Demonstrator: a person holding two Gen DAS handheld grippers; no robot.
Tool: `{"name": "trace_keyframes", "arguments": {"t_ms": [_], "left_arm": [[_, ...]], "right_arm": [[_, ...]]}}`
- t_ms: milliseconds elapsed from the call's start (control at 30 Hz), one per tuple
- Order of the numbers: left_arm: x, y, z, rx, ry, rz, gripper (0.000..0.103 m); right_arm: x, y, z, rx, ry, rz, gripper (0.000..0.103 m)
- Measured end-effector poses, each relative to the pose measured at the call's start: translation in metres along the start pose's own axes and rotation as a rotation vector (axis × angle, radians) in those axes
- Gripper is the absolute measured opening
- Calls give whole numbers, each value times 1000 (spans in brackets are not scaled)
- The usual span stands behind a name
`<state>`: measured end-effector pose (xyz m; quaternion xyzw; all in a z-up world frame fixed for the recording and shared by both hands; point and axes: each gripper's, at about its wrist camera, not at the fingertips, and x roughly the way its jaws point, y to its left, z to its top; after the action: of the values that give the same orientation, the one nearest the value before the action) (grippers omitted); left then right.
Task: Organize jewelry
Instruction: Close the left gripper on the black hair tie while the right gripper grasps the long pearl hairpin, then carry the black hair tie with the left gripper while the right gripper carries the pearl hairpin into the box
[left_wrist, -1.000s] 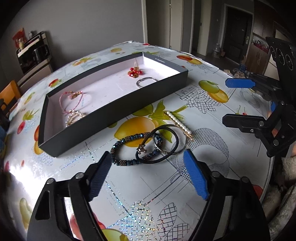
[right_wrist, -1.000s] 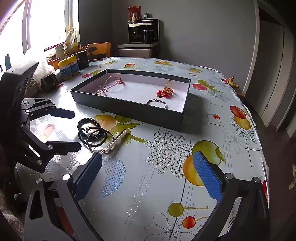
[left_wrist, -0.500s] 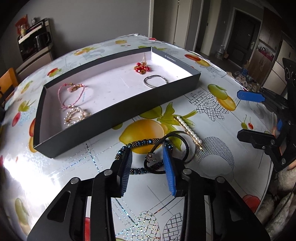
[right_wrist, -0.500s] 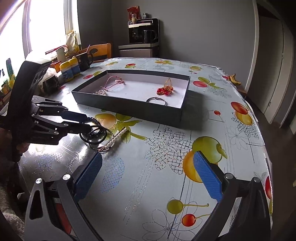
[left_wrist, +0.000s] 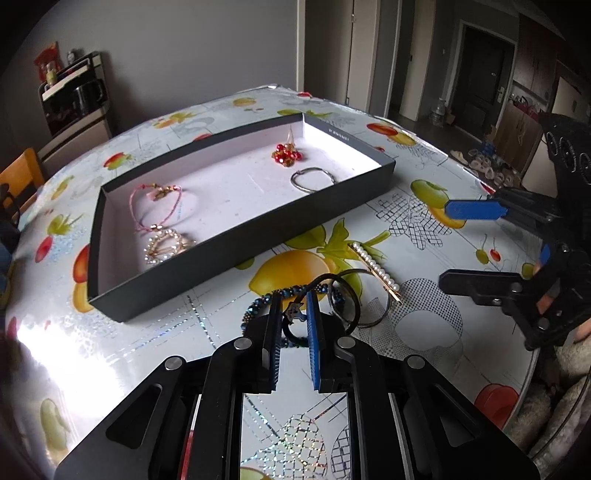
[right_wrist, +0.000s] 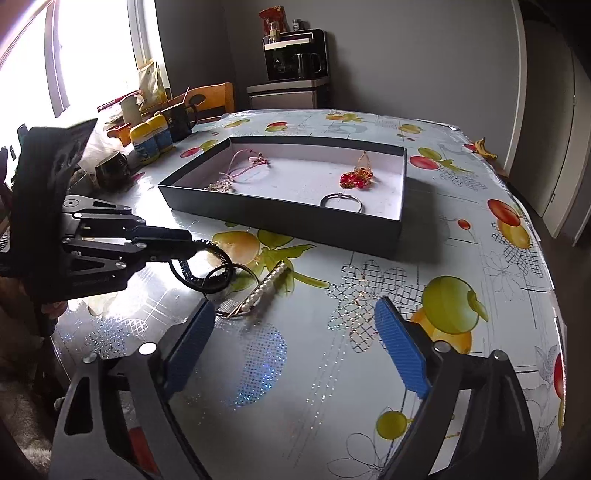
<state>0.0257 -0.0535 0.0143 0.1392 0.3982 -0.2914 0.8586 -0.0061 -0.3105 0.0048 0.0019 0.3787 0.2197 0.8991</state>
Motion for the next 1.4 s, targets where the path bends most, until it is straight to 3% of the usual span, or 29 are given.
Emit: {"name": "trace_keyframes", "arguments": {"t_ms": [200,567,733,1400], "left_arm": [[-28,16,-10,-46,-64,-2,13],[-42,34,-23,-91,-108,-27,13],[-43,35,-24,-93,-118,-28,13],[-45,36,-22,-101,-119,-16,13]], "right_arm": [[22,19,8,-21,63,3,42],[52,35,15,-39,147,-87,33],[50,30,15,-12,143,-71,8],[13,39,31,-36,17,-34,8]]}}
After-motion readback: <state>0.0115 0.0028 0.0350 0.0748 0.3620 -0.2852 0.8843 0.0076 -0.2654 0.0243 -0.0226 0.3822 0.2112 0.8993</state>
